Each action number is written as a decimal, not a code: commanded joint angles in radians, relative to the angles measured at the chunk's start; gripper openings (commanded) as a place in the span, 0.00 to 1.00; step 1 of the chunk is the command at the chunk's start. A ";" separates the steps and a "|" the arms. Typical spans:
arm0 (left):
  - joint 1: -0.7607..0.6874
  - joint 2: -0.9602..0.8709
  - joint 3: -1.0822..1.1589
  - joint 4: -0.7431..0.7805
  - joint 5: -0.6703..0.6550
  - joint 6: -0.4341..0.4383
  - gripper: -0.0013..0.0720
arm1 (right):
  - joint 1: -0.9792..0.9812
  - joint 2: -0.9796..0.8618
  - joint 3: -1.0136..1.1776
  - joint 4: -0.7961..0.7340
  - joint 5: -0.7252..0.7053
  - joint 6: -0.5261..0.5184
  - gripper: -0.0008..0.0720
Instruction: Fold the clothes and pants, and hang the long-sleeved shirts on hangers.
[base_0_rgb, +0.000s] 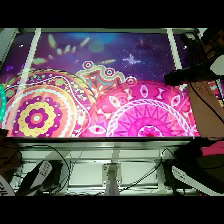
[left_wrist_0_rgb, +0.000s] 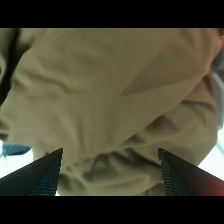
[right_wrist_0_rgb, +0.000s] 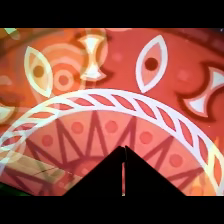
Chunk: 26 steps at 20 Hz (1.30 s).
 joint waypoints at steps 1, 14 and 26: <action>0.003 -0.002 -0.010 0.024 -0.057 0.024 0.99 | 0.000 0.001 0.000 0.000 0.000 0.000 0.03; 0.003 -0.018 -0.108 0.189 0.097 0.126 0.97 | 0.000 0.001 0.000 0.000 0.000 0.000 0.03; 0.003 -0.134 -0.124 0.196 0.070 0.122 0.80 | 0.000 0.001 0.000 0.000 0.000 0.000 0.03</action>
